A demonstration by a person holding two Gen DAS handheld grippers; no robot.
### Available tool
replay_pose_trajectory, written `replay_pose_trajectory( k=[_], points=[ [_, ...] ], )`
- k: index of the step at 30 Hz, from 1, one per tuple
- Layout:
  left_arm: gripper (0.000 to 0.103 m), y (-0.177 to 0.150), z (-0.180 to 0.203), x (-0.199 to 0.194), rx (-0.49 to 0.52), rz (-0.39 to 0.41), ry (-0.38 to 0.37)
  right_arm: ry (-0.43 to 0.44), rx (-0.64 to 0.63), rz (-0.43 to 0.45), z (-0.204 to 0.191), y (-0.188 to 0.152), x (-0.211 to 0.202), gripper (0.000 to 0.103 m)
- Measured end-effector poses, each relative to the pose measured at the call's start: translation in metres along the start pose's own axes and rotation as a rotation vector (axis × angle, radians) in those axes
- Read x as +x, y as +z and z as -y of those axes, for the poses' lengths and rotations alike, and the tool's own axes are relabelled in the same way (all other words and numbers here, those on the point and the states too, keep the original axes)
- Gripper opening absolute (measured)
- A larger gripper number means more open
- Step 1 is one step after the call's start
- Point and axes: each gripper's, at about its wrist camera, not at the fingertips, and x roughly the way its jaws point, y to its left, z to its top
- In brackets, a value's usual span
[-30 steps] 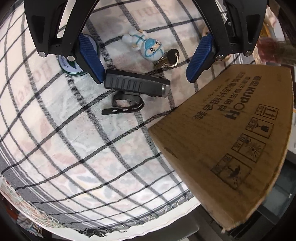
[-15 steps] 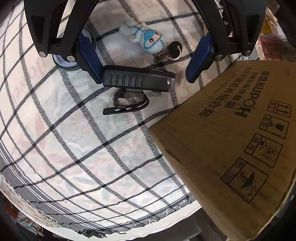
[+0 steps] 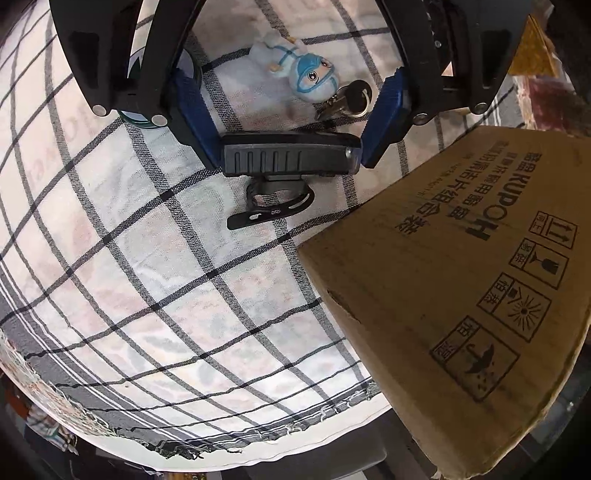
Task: Organize rigid objects
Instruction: 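Grasp the beige round doll toy with the left tool while the right tool grasps the black bike light, then carry the doll toy with the left tool while the right tool carries the bike light over the box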
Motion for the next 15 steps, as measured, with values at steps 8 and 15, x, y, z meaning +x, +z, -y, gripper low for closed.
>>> replay_pose_trajectory(
  k=[8, 15],
  points=[
    [0.068, 0.002, 0.004, -0.034, 0.012, 0.085, 0.035, 0.046, -0.006, -0.008, 0.011, -0.005, -0.007, 0.076],
    [0.068, 0.001, 0.003, -0.034, -0.01, 0.077, 0.011, 0.048, -0.026, 0.012, 0.014, -0.004, -0.024, 0.076]
  ],
)
